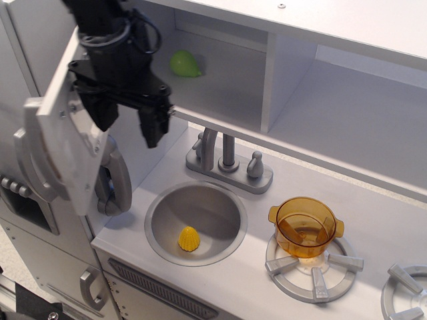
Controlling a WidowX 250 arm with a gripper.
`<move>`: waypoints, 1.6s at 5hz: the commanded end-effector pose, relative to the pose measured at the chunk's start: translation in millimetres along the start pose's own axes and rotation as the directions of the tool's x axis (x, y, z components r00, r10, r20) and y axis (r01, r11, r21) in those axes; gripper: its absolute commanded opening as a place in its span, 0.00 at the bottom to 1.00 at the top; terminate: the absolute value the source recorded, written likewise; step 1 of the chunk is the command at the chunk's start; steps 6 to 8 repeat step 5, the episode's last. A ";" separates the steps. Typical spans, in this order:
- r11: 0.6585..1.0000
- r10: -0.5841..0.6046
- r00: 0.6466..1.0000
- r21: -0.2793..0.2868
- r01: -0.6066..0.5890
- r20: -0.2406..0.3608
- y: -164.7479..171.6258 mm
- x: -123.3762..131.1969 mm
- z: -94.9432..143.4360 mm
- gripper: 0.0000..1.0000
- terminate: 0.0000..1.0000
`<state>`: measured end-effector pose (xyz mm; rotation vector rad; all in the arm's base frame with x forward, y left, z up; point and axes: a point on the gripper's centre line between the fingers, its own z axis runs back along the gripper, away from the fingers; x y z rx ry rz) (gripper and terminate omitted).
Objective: Open microwave
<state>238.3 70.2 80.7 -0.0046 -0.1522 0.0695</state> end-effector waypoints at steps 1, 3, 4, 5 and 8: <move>1.000 -0.004 0.997 -0.024 0.006 0.081 11.2 6.8 37.7 1.00 0.00; 0.996 0.084 0.991 -0.047 -0.080 0.105 23.6 14.7 71.9 1.00 0.00; 0.996 0.084 0.991 -0.047 -0.080 0.105 23.6 14.7 71.9 1.00 0.00; 0.996 0.084 0.991 -0.047 -0.080 0.105 23.6 14.7 71.9 1.00 1.00; 0.996 0.084 0.991 -0.047 -0.080 0.105 23.6 14.7 71.9 1.00 1.00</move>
